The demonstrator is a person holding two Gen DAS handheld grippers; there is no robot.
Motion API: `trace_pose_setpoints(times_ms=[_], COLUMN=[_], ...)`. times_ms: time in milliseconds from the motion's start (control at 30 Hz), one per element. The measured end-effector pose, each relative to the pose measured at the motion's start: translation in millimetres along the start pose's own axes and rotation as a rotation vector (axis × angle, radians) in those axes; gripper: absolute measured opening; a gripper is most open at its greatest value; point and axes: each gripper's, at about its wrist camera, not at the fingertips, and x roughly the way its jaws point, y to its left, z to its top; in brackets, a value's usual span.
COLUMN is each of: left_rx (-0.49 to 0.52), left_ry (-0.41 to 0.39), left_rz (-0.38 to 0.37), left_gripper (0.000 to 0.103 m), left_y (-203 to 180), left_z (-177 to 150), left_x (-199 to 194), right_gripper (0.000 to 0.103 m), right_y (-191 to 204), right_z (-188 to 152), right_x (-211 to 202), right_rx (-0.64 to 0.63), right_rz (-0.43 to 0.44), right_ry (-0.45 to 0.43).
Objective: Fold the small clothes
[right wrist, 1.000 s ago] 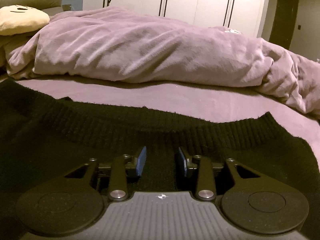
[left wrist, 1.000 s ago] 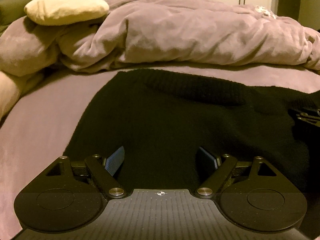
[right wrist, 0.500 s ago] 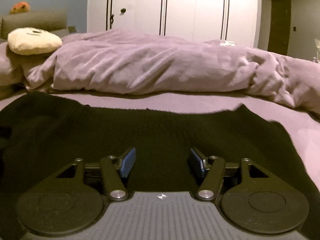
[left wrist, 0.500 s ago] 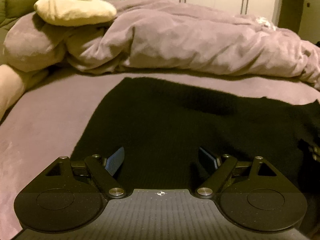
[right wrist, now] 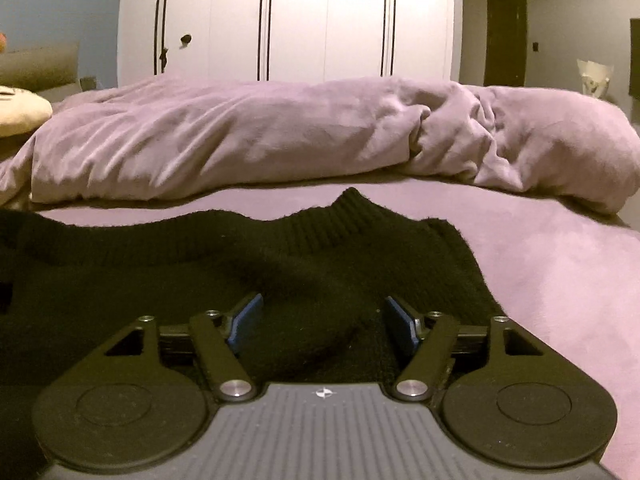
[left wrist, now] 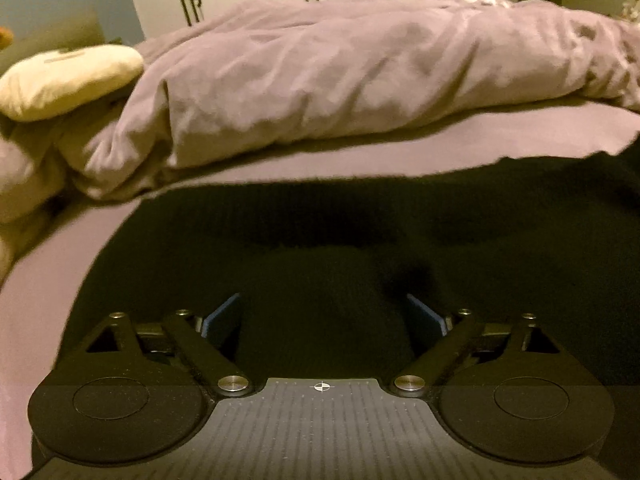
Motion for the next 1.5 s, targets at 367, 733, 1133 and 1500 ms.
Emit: trace_pose_setpoints(times_ms=[367, 733, 1133, 1500], left_rx=[0.035, -0.192, -0.424, -0.486], left_ry=[-0.033, 0.045, 0.156, 0.186], left_rz=[0.168, -0.045, -0.103, -0.094], left_gripper=[0.098, 0.094, 0.094, 0.095], left_y=[-7.5, 63.8, 129.6, 134.8], left_z=[17.9, -64.1, -140.1, -150.9], left_x=[21.8, -94.4, -137.1, -125.3], right_gripper=[0.075, 0.08, 0.056, 0.07], right_y=[-5.1, 16.2, -33.3, -128.4], right_z=[-8.0, 2.8, -54.8, -70.3], right_x=[2.7, -17.3, -143.7, -153.7], right_rx=[0.031, -0.06, 0.222, 0.63], right_rz=[0.029, -0.062, 0.031, 0.036], right_ry=[-0.025, 0.022, 0.083, 0.188])
